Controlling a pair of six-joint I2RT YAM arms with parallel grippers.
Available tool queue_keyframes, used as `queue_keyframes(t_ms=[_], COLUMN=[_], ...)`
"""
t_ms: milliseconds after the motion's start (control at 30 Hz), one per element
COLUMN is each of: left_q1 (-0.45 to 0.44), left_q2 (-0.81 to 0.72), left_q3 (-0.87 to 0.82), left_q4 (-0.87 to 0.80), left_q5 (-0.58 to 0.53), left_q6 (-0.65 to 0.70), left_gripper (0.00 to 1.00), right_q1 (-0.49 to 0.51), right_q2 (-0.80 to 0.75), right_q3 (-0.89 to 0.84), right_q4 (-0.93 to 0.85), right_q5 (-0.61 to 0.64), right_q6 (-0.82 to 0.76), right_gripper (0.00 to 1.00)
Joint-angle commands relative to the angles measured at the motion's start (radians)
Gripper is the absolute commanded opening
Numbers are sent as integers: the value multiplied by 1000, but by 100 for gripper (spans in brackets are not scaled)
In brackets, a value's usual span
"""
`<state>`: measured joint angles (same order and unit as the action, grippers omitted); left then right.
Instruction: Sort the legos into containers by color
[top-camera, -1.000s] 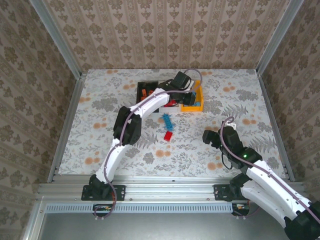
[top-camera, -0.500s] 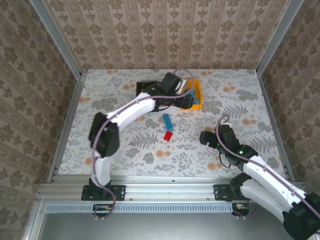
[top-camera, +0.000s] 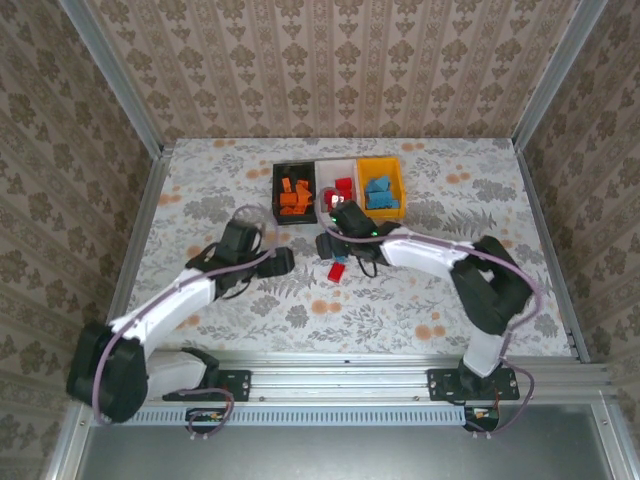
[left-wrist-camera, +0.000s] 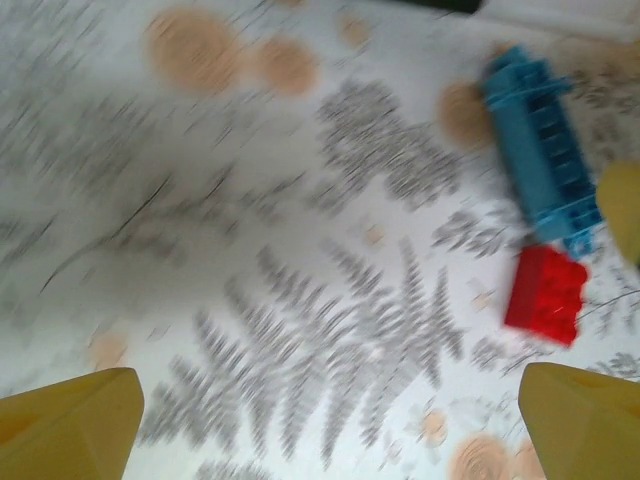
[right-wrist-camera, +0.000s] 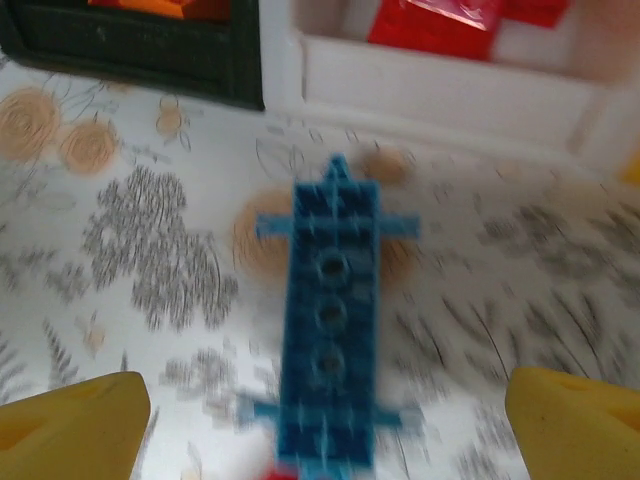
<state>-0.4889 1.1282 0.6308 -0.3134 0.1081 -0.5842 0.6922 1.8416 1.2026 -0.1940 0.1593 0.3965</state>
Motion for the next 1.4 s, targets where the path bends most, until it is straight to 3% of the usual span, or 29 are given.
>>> queue_keyframes(t_ms=[0, 133, 233, 300, 500, 667, 767, 1033, 1233, 1367], left_q1=[27, 77, 94, 105, 125, 128, 128, 129, 128, 128], left_q2=[-155, -309, -382, -399, -372, -354, -353, -250, -255, -268], left_q3=[-76, -130, -154, -160, -155, -148, -166, -208, -213, -211], left_q4=[-7, -58, -71, -74, -68, -55, -27, 53, 41, 32], left_q5=[41, 36, 40, 48, 86, 130, 141, 209, 224, 222], left_q6=[-65, -74, -77, -72, -58, -61, -76, -151, -157, -159], left_gripper=[100, 100, 100, 100, 100, 100, 100, 100, 100, 100], right_q1=[-2, -5, -3, 3, 31, 73, 30, -274, -344, -356], right_q2=[106, 171, 214, 221, 135, -62, -117, 50, 242, 333], right_q3=[117, 148, 178, 183, 165, 109, 118, 308, 566, 698], right_q4=[-102, -103, -114, -111, -112, -127, -160, -200, -287, -335], right_q5=[22, 66, 50, 51, 98, 161, 247, 155, 97, 68], right_q6=[-45, 0, 4, 0, -25, -40, -73, -93, -120, -126], right_gripper=[92, 82, 70, 56, 32, 31, 33, 34, 34, 40])
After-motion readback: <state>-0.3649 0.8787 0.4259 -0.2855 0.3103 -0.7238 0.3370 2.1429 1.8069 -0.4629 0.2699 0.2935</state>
